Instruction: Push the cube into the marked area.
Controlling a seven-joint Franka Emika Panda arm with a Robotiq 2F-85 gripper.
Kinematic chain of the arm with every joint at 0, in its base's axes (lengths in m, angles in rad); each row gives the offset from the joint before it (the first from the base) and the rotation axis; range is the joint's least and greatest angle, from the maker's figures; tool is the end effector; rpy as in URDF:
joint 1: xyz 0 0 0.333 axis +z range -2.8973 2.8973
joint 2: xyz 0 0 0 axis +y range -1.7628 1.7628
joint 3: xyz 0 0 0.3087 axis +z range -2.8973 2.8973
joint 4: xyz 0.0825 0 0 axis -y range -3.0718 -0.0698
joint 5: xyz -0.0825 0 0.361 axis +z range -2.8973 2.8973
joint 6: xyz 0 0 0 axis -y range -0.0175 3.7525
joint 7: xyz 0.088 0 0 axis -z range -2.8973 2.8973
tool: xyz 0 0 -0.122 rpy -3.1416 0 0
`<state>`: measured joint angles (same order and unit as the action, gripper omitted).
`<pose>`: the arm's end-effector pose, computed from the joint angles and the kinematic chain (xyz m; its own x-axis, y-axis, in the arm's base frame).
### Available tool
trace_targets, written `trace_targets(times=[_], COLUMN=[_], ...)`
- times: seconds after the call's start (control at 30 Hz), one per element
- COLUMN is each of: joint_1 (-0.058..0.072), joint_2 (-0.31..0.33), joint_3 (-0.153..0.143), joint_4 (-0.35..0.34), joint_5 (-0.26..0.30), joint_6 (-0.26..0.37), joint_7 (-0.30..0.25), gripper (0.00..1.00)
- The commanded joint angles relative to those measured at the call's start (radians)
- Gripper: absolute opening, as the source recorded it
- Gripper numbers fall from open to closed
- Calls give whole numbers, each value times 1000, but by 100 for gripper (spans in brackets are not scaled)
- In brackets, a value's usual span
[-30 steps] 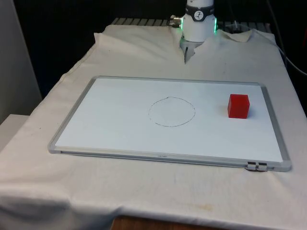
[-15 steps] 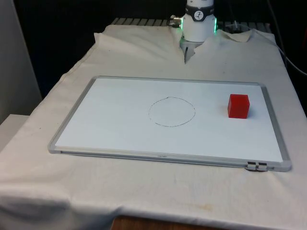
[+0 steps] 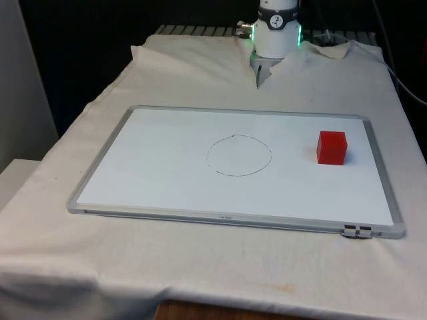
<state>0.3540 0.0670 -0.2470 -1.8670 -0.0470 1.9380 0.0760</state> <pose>0.5550 0.0582 0.4640 0.9988 0.0486 0.0099 0.0479 -0.9971 0.0597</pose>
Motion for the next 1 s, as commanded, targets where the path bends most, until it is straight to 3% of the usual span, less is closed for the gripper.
trace_targets(times=[0.0,0.17,0.23,0.43,0.47,0.67,0.97], joint_1=[6,0,6,5,1,4,3], joint_2=[9,33,43,80,76,114,139], joint_3=[7,36,46,87,83,128,164], joint_4=[-4,-1,-6,-10,-4,-20,-36], joint_5=[-8,0,-4,2,0,12,37], joint_6=[20,29,50,85,68,132,188], joint_7=[18,32,52,87,77,115,133], gripper=[0,0,0,0,0,0,0])
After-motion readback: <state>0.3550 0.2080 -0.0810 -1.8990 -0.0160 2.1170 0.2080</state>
